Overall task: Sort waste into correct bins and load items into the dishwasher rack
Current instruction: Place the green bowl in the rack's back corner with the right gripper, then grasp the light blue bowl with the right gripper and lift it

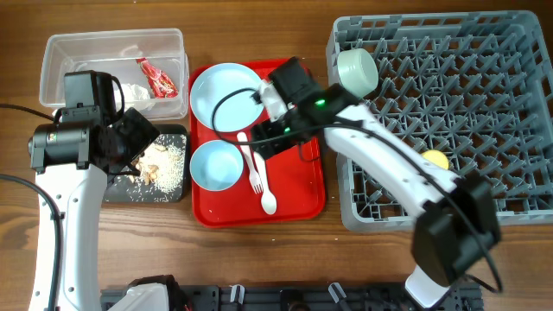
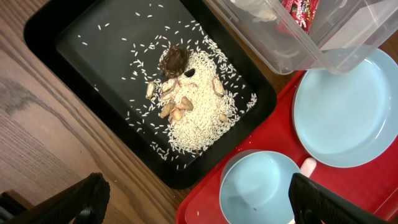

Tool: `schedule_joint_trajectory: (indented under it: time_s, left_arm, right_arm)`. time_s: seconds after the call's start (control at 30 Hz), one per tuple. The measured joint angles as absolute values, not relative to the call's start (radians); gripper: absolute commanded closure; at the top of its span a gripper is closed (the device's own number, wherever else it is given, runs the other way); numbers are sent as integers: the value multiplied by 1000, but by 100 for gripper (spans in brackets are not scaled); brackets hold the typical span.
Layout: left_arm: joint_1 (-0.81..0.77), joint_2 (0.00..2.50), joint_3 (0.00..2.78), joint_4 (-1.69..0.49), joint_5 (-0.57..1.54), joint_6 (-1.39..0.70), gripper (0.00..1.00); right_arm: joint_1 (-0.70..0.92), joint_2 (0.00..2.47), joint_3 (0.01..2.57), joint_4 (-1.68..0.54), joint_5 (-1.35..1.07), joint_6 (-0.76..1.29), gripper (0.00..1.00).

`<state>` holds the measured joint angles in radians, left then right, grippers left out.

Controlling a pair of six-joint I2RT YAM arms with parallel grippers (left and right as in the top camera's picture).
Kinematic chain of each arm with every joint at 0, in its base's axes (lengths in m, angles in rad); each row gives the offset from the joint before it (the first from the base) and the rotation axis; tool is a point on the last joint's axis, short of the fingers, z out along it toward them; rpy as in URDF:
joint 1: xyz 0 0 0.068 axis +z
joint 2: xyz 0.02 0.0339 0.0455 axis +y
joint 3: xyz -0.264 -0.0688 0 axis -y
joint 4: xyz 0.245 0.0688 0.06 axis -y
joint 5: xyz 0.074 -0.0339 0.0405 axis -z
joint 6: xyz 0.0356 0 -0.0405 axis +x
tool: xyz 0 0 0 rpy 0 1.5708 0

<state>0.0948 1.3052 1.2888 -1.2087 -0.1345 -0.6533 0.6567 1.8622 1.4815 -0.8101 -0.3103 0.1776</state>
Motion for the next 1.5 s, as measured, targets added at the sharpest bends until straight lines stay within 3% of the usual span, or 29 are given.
schedule_joint_trajectory:
  time_s: [0.1, 0.23, 0.4, 0.57, 0.9, 1.13, 1.3, 1.5]
  left_arm:
    - [95, 1305, 1289, -1209, -134, -653, 7]
    - [95, 1305, 1289, -1209, -134, -653, 7]
    - [95, 1305, 1289, -1209, -134, -653, 7]
    - [95, 1305, 1289, -1209, -134, -653, 6]
    - [95, 1305, 1289, -1208, -134, -653, 6]
    - [95, 1305, 1289, -1205, -134, -653, 6]
    - [95, 1305, 1289, -1205, -134, -653, 6]
    - [95, 1305, 1289, -1190, -134, -653, 6]
  right_arm:
    - [693, 1917, 1481, -768, -311, 210, 27]
    - [739, 1995, 1481, -739, -279, 274, 39]
    - [757, 2060, 1481, -686, -257, 340, 73]
    - [758, 2067, 1481, -640, -242, 382, 96]
    - [717, 2035, 1481, -671, -117, 398, 95]
    - [550, 1750, 1480, -673, 43, 316, 96]
    - [414, 1578, 1481, -621, 310, 163, 95]
    - [290, 1563, 1481, -432, 643, -129, 96]
